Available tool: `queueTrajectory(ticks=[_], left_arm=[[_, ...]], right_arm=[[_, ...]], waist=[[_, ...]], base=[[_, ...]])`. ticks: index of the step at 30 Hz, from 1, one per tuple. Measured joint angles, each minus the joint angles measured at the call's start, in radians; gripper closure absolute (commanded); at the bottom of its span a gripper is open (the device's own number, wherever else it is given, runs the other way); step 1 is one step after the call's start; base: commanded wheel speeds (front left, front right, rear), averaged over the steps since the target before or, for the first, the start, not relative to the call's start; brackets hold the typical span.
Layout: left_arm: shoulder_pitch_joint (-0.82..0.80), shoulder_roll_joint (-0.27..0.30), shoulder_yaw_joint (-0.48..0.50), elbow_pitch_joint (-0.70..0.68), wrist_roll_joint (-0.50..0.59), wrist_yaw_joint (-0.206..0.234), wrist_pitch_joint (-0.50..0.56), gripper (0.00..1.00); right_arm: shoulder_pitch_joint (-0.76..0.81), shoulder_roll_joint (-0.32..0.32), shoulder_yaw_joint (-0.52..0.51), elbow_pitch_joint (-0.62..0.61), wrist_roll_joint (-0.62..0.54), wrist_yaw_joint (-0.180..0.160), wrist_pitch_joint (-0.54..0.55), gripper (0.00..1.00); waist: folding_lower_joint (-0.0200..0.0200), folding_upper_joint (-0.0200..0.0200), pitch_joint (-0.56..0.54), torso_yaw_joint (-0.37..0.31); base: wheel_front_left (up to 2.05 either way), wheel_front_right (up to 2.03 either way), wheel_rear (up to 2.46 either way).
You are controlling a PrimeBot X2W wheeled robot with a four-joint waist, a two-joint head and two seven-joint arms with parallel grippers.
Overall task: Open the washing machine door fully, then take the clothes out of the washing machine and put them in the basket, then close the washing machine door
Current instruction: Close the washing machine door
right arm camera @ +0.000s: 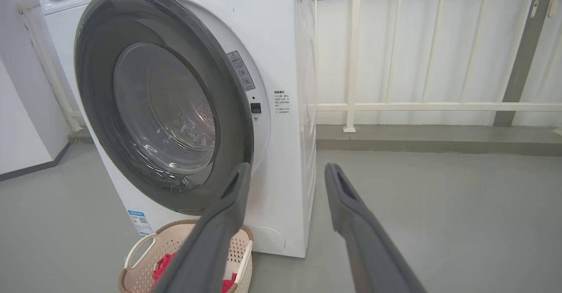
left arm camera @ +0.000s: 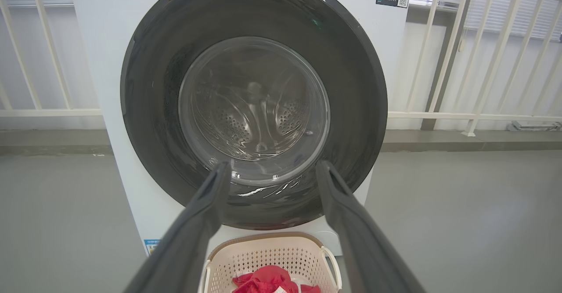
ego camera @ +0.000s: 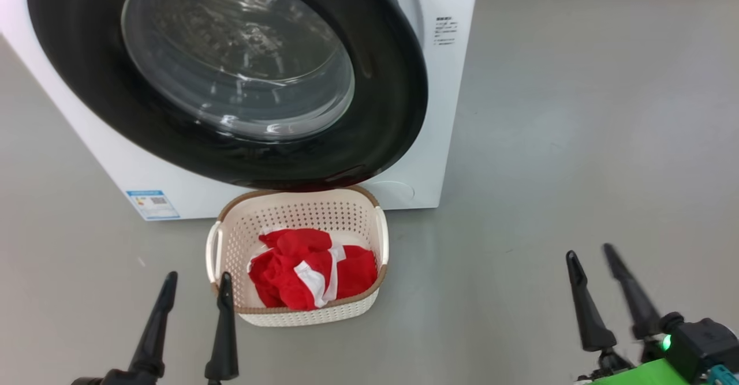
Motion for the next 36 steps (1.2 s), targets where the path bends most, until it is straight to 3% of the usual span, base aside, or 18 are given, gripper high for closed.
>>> queueTrajectory(ticks=[10,36], left_arm=[[-0.017,-0.010,-0.020,-0.028,0.008,-0.009,0.000,0.00],[-0.143,-0.032,-0.044,-0.068,-0.023,-0.034,-0.001,0.00]], right_arm=[[-0.152,-0.003,0.052,0.035,-0.009,0.000,0.000,1.00],[-0.644,-0.056,0.094,0.361,-0.059,0.000,0.000,1.00]], waist=[[0.0000,0.0000,0.046,0.048],[0.0000,0.0000,0.221,0.207]], base=[[0.00,0.00,0.00],[0.00,0.00,0.00]])
